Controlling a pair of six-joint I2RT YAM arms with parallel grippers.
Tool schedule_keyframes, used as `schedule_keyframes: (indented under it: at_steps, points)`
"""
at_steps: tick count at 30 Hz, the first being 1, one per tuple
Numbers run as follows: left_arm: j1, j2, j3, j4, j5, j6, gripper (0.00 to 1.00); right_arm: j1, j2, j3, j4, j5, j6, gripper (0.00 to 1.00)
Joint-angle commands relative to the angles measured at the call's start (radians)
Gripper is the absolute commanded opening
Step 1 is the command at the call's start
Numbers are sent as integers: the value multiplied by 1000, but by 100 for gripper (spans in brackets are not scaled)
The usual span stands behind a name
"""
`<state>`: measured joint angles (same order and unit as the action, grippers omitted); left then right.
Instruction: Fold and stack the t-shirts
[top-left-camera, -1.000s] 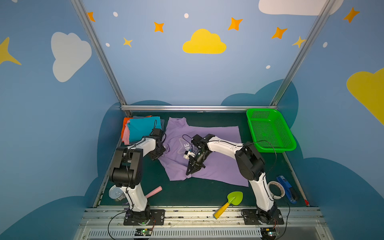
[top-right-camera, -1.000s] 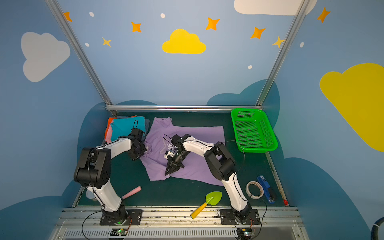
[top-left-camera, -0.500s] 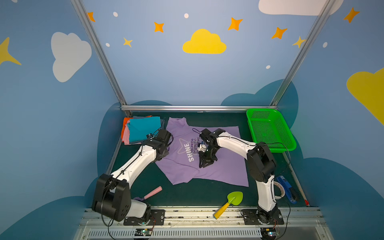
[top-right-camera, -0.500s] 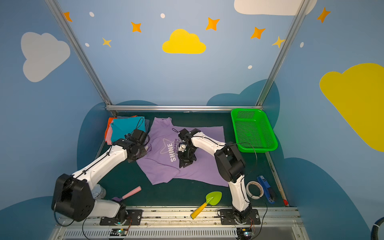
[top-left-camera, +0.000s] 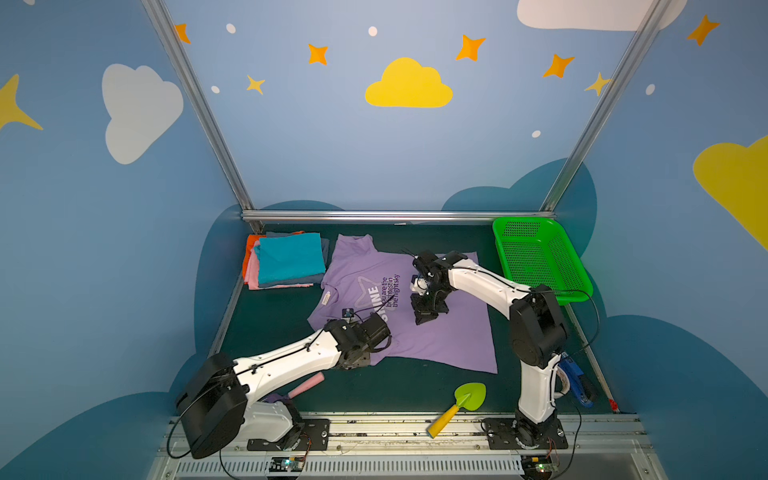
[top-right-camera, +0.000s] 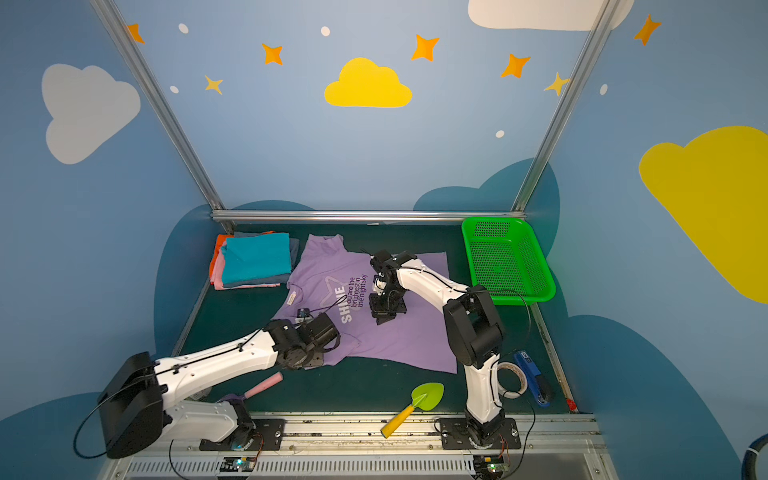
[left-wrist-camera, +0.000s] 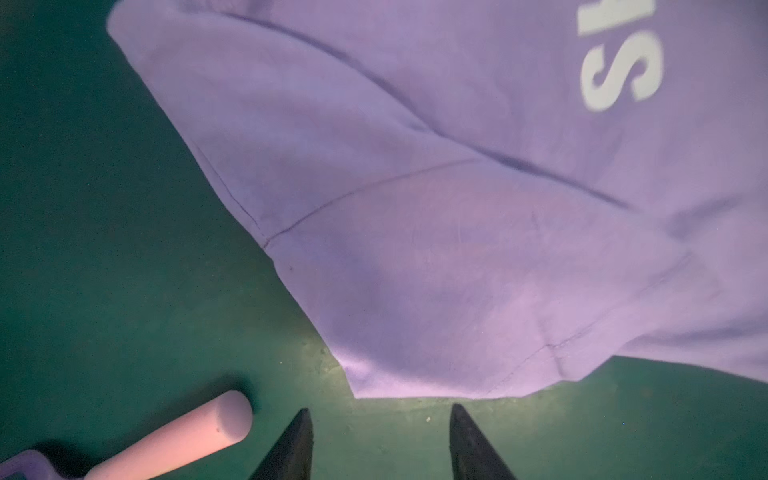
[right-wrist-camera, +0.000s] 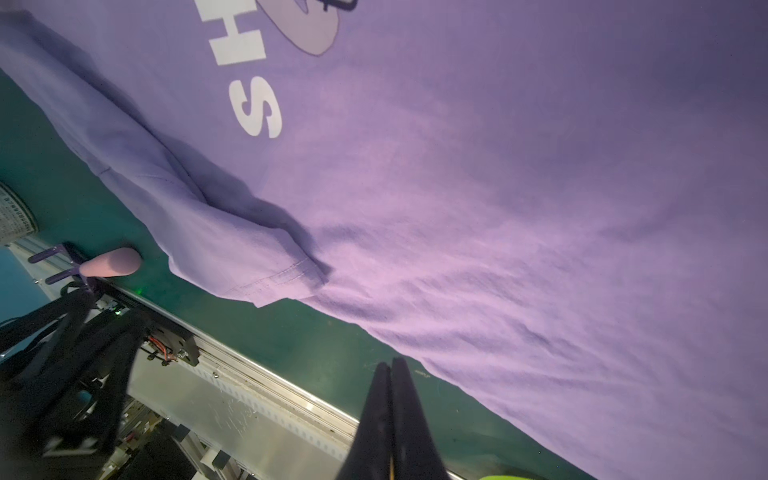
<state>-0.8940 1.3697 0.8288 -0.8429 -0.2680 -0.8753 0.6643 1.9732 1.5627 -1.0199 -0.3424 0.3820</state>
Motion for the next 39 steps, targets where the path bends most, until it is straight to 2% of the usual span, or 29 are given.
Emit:
schedule_keyframes:
  at_steps: [1,10,11,12,13,14,16,22,32,35,38,39]
  points:
    - [-9,52,-22,27,5,-8,61,-6,-36,-28,15,-26,15,6]
    - [-11,194,-34,121,36,-2,54,-28,-44,-70,37,-37,25,6]
    - [-10,209,-32,124,35,-6,49,-30,-43,-73,41,-42,27,6]
    - [-10,221,-28,124,32,-7,39,-32,-43,-75,44,-46,28,6]
    - [-11,233,-20,117,25,-12,25,-35,-42,-78,47,-50,31,6]
    - [-8,243,-8,104,12,-16,16,-35,-43,-81,50,-54,32,6]
    - [-1,250,19,74,-3,-10,5,-37,-44,-84,52,-56,35,6]
    - [36,141,85,-21,3,20,4,-45,-51,-93,52,-53,32,5]
    - [147,-128,128,-135,186,7,4,-48,-38,-97,53,-69,30,4]
    - [154,-174,119,-175,249,-1,4,-48,-39,-101,55,-70,28,4]
    - [155,-219,56,-128,308,-17,5,-48,-39,-106,62,-75,30,3]
    - [155,-226,21,-94,324,-28,11,-48,-36,-107,63,-79,31,3]
